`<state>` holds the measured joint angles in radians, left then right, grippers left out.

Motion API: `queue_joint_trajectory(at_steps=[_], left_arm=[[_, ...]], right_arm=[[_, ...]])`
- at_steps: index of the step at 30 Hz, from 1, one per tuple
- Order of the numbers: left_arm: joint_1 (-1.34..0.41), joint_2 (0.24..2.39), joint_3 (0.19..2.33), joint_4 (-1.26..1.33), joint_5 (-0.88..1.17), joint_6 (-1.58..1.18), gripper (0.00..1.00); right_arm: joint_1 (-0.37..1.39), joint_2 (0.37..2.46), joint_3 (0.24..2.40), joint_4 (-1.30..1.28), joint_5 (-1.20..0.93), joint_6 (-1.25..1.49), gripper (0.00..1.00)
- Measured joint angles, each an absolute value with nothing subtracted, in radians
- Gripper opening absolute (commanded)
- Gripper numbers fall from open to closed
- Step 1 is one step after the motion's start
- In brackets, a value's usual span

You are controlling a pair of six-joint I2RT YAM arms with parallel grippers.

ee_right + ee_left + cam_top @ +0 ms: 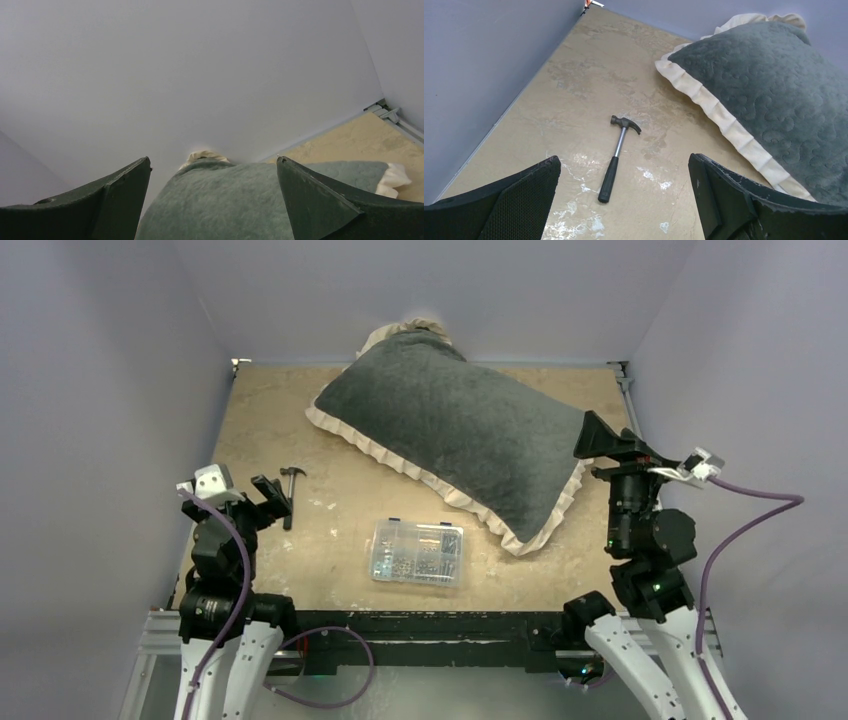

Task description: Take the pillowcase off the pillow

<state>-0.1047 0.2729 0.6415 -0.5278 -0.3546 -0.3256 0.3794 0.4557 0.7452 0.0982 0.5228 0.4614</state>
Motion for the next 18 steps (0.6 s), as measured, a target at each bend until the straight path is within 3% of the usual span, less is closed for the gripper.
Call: queue_joint_trajectory(at_steps=[8,18], left_arm=[[-0.105,0.285,0.641,-0.523,-0.337,-0.325,0.99],[-0.16,0.285,0.641,-0.517,-0.337,-0.326,0.99]], right_arm=[[0.379,0.702,0.851,0.101,0.493,0.449,0.99],[0.38,1.168,1.076,0.07,0.25,0.535,0.99]])
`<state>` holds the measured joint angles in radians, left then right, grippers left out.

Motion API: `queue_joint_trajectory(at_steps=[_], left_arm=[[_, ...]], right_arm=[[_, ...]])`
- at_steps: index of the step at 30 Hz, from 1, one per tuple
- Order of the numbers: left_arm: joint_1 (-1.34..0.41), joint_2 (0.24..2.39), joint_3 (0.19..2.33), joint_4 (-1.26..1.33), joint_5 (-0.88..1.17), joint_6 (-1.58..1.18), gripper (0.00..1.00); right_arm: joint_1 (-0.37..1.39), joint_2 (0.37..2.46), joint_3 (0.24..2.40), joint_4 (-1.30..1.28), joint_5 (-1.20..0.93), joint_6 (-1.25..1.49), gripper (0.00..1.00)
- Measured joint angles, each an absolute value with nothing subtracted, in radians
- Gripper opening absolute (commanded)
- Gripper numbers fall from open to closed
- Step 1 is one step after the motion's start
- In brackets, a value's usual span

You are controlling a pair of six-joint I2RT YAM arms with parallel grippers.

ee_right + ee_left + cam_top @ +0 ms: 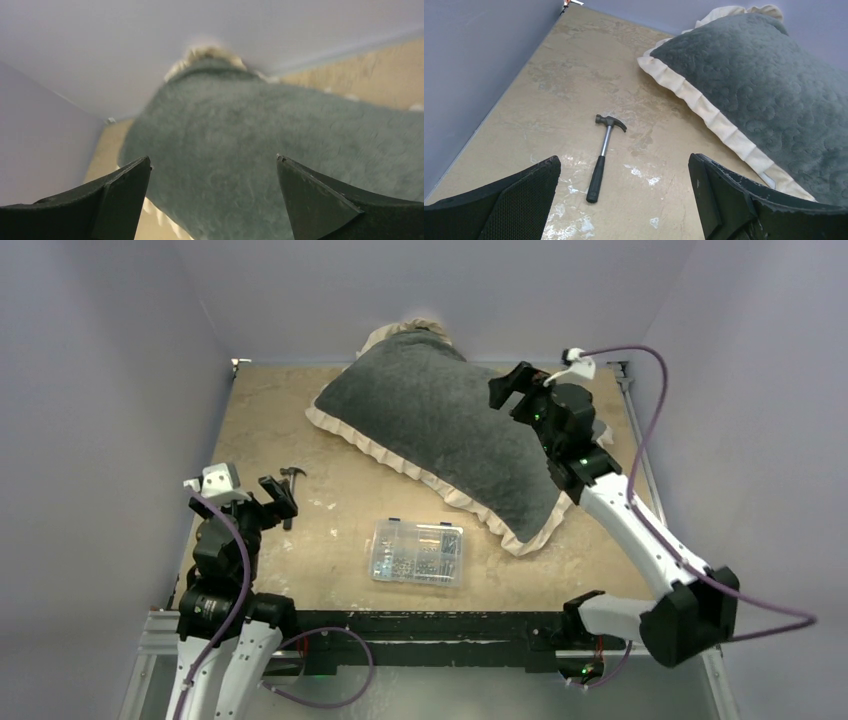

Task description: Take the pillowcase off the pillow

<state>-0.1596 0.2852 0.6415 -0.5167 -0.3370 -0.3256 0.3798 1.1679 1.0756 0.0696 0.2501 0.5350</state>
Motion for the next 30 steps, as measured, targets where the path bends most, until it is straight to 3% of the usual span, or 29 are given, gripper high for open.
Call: queue_joint_trajectory(at_steps=[14,16,19,24,25,30], left_arm=[[-0.263,0.231,0.615,-0.477,-0.336,-0.321,0.99],[-0.278,0.223,0.612,-0.474,-0.336,-0.321,0.99],[-0.296,0.222,0.609,-0.471,-0.336,-0.32,0.99],[-0.309,0.222,0.607,-0.466,-0.327,-0.319,0.99],[-0.31,0.222,0.607,-0.464,-0.324,-0.32,0.99],[-0.31,0.242,0.607,-0.456,-0.317,-0.339,0.99]], right_arm=[[0.38,1.611,1.224,-0.117,0.333,0.581,0.99],[0.382,1.676,1.232,-0.119,0.344,0.59,0.95],[0.393,1.755,1.235,-0.109,0.344,0.595,0.75],[0.432,1.805,1.28,-0.094,0.338,0.597,0.06],[0.445,1.814,1.296,-0.091,0.332,0.605,0.0],[0.51,1.875,1.38,-0.105,0.282,0.602,0.0]])
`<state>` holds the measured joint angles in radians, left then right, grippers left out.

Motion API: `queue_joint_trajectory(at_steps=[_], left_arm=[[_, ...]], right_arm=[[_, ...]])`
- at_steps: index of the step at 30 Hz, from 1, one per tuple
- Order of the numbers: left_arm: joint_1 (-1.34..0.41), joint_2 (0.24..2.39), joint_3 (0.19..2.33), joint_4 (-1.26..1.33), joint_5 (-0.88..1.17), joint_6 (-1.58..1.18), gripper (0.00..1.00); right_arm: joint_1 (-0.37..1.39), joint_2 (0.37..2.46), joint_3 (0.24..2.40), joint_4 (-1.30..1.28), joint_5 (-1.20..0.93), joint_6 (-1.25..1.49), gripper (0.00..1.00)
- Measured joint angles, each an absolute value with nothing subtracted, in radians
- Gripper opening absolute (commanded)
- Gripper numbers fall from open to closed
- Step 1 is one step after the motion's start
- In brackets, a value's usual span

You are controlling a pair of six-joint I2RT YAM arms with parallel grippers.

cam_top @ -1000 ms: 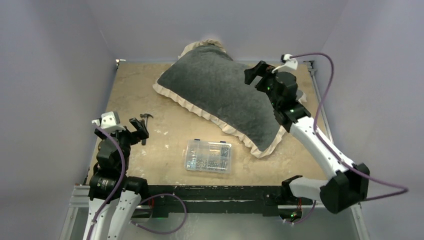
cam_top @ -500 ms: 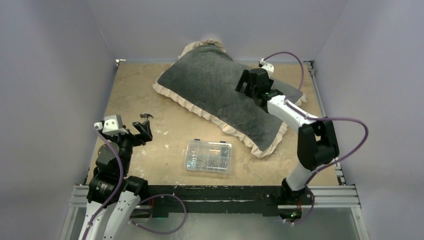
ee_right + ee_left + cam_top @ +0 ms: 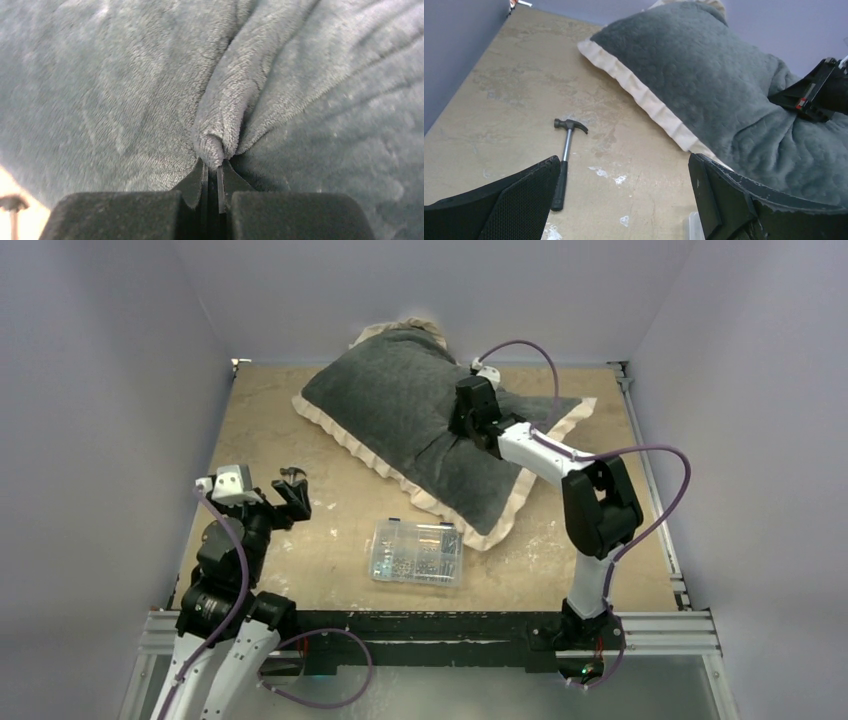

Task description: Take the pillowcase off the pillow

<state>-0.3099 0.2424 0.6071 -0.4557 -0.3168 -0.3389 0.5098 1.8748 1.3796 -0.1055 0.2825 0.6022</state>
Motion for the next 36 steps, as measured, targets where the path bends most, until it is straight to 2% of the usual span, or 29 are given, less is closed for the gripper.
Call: queue_joint_trajectory(at_steps=[9,13,16,18,21,22,27,36], left_arm=[[-0.31,0.608,0.687,-0.406,-0.274,-0.488,0.99],[-0.31,0.755,0.706,-0.35,-0.229,-0.547,0.99],[-0.31,0.813,0.706,-0.321,-0.203,-0.587,0.99],[-0.31,0.846,0.706,-0.292,-0.184,-0.612,0.99],[-0.31,0.894,0.707,-0.254,-0.167,-0.648,0.99],[-0.31,0.916,0.711,-0.243,-0.158,-0.657,0.99],[-0.31,1.048,0.748,-0.206,-0.104,-0.701,0.99],[-0.31,1.203,0.792,-0.125,0.024,-0.815,0.99]], right_arm=[[0.571,1.872,1.549,-0.219,0.153,0.564,0.0],[0.568,1.85,1.545,-0.205,0.05,0.539,0.0],[0.567,1.832,1.504,-0.184,-0.02,0.523,0.18],[0.567,1.826,1.484,-0.186,-0.064,0.505,0.38],[0.567,1.823,1.491,-0.213,-0.107,0.46,0.76],[0.567,1.821,1.499,-0.226,-0.107,0.455,0.84],[0.525,1.798,1.608,-0.258,-0.095,0.398,0.98],[0.144,1.783,1.625,-0.13,-0.183,0.346,0.99]])
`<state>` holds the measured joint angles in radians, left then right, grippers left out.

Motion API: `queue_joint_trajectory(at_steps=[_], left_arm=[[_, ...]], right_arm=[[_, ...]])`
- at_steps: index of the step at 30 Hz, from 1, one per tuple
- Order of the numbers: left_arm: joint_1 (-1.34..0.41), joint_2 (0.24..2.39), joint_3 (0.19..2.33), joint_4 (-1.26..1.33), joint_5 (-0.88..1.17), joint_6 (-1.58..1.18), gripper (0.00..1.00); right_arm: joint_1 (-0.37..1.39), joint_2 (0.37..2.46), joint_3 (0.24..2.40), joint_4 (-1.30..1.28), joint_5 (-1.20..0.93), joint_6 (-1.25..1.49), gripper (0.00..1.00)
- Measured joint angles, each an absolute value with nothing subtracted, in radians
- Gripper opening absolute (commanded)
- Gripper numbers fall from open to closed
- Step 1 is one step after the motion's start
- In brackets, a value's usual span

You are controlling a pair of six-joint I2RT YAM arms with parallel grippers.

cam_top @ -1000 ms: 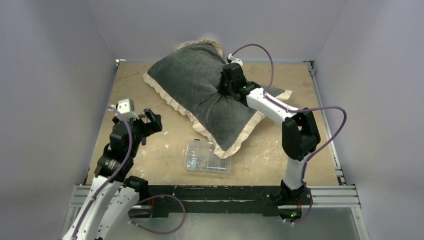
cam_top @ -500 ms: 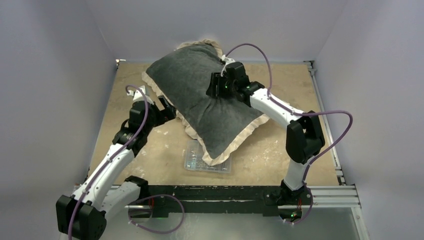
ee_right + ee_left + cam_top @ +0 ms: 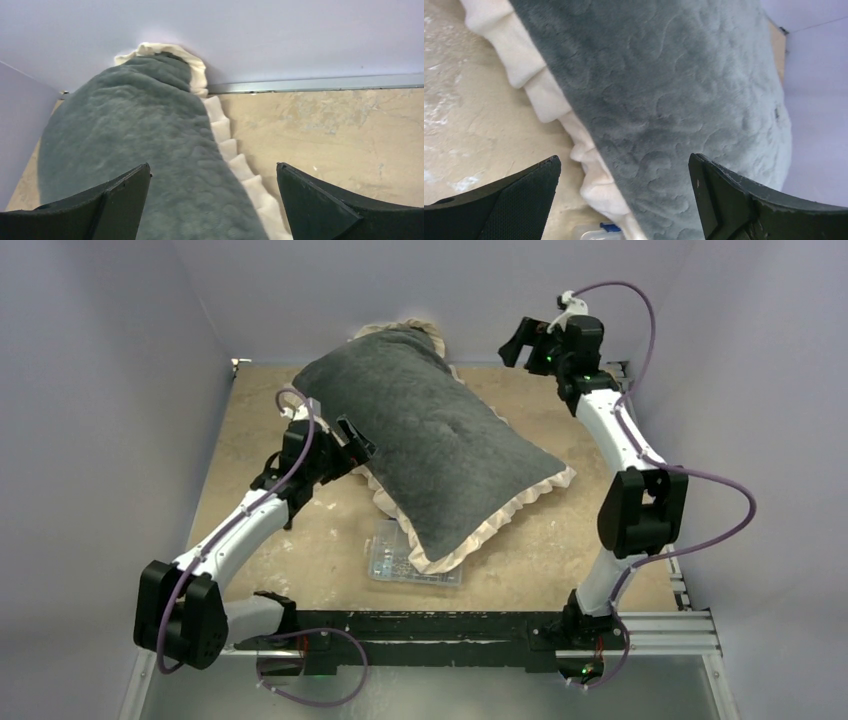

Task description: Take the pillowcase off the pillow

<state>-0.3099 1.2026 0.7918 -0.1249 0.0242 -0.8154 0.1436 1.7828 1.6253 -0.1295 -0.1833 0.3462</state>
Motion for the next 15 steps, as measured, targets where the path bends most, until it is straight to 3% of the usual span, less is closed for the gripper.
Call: queue_joint_trajectory(at_steps=[4,15], left_arm=[[-0.31,1.243,0.847,-0.118,0.035,-0.832,0.99],[-0.31,1.441,0.941,-0.045,0.07,-0.87,0.97]], right_arm=[[0.075,1.87,1.616,-0.068,-0.282,0.332,0.99],[0.111,2.14,1.495,0.081,-0.624,0.336,0.99]])
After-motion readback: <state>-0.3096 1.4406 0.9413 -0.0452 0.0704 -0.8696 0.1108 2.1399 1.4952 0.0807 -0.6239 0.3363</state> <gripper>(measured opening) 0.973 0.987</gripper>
